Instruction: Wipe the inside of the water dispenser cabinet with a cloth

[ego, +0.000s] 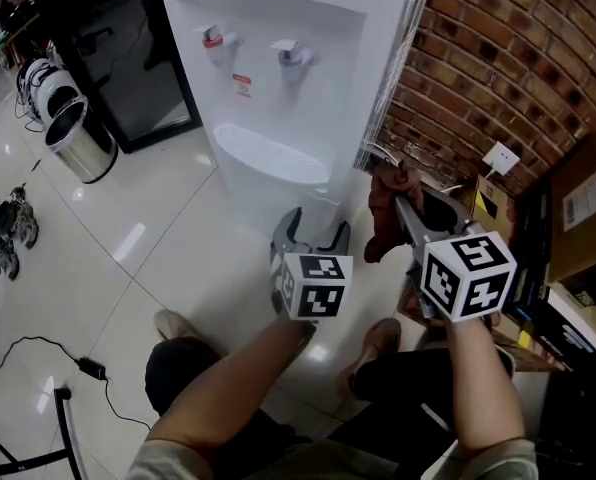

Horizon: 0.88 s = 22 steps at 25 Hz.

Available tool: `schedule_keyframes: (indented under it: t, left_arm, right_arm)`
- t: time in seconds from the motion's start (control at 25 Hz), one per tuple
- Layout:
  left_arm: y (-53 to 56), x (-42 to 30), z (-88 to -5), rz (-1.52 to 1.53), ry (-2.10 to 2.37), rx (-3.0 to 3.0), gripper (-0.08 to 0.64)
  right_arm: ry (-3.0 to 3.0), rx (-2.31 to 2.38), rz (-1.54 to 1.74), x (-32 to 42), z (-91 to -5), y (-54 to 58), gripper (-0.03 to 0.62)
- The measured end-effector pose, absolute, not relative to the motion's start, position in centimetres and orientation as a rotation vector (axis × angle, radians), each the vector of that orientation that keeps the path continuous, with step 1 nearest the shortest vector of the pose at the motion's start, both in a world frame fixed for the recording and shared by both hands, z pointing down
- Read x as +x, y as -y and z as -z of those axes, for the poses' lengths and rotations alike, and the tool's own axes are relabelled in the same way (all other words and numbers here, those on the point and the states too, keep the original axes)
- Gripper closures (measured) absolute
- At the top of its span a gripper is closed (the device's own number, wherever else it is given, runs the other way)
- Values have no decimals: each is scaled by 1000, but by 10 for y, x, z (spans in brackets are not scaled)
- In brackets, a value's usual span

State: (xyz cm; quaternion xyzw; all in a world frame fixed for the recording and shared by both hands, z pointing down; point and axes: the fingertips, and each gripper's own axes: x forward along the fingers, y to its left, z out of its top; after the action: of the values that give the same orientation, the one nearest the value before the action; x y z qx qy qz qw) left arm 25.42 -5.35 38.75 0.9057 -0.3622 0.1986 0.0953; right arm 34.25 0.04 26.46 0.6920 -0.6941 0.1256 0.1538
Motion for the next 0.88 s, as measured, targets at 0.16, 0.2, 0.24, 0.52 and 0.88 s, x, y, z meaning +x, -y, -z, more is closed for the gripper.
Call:
schedule_keyframes:
  t: [0.16,0.2,0.24,0.52,0.88]
  left_arm:
    - [62,262,-407,-624,1146,2632,196]
    - [65,263,-409,-627,1162,2625,195]
    - [67,265,-412,-633,1177,2617,194]
    - [83,274,-429,-666,1232,2568,193]
    - [97,272,-431,-644,1361,2509,218]
  right_arm:
    - [2037,1959,-348,338,-264,4,499]
    - [2049,1945,-341,336,-264,5,499]
    - [2063,1933,-335,335,-263,6,499]
    - [2151,1959,-362,342,-251,0,497]
    - [2157,1966,-377,346,-248,-5,495]
